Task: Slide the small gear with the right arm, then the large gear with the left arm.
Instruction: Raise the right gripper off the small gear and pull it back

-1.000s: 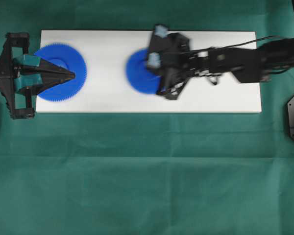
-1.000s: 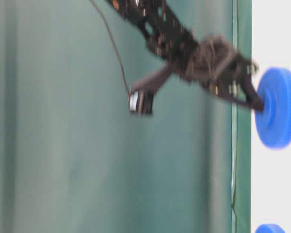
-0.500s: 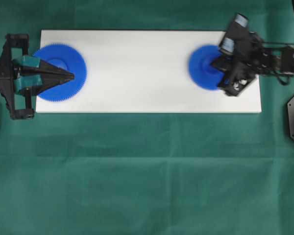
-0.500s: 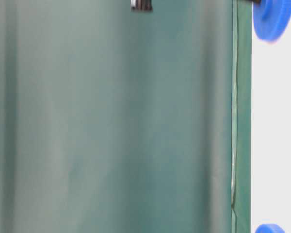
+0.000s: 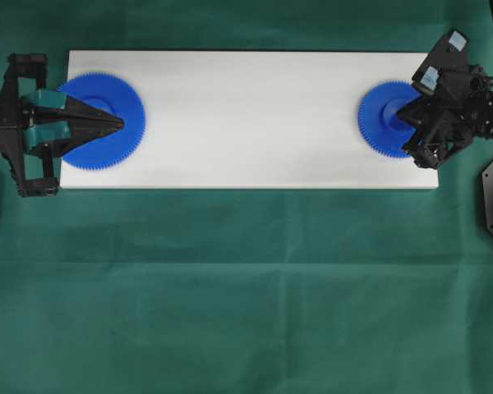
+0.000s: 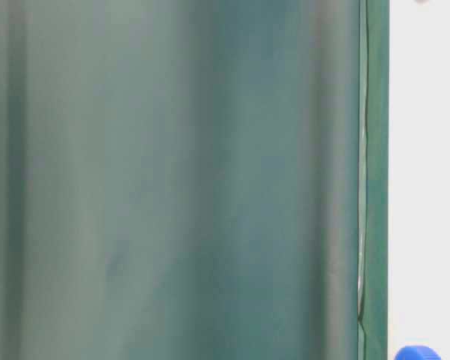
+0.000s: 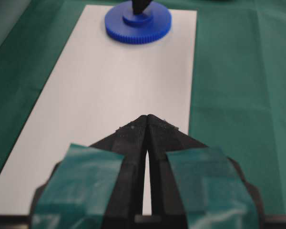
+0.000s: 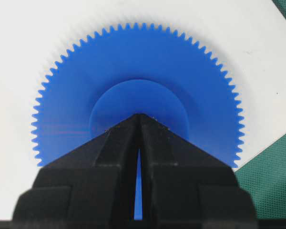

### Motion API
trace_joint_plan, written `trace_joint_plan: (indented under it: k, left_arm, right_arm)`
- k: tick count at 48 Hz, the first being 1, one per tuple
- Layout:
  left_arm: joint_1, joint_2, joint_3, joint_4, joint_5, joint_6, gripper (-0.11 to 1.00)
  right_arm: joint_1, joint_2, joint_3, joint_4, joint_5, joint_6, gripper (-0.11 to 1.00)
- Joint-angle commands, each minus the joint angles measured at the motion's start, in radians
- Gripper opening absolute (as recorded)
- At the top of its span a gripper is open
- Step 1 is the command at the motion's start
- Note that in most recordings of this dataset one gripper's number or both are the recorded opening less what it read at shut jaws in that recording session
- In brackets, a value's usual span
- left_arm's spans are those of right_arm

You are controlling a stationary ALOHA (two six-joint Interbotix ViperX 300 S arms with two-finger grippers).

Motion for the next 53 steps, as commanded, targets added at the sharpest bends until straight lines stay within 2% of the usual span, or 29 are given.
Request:
trace_joint_plan:
  k: [1, 12, 20, 29, 42, 53]
  left_arm:
    - [0.003, 0.000, -0.009, -0.003, -0.008, 0.002, 0.00]
    - [0.003, 0.000, -0.009, -0.002, -0.008, 0.002, 0.00]
    - [0.003, 0.000, -0.009, -0.003, -0.008, 0.002, 0.00]
    - [0.003, 0.000, -0.011, -0.002, -0.011, 0.002, 0.00]
    - [0.011, 0.002, -0.009, -0.003, -0.012, 0.002, 0.00]
    - [0.046, 0.002, -0.017, -0.003, -0.002, 0.003, 0.00]
  right_arm:
    - [-0.006, 0.011, 0.031, 0.003, 0.021, 0.003, 0.50]
    - [-0.006, 0.002, 0.020, 0.003, 0.021, 0.003, 0.50]
    - [-0.005, -0.054, 0.006, 0.003, 0.021, 0.003, 0.50]
    - [-0.005, -0.167, 0.008, 0.000, 0.023, -0.003, 0.50]
    - [-0.005, -0.365, 0.037, -0.048, -0.020, -0.002, 0.50]
    - [-0.005, -0.474, 0.081, -0.048, -0.051, 0.000, 0.50]
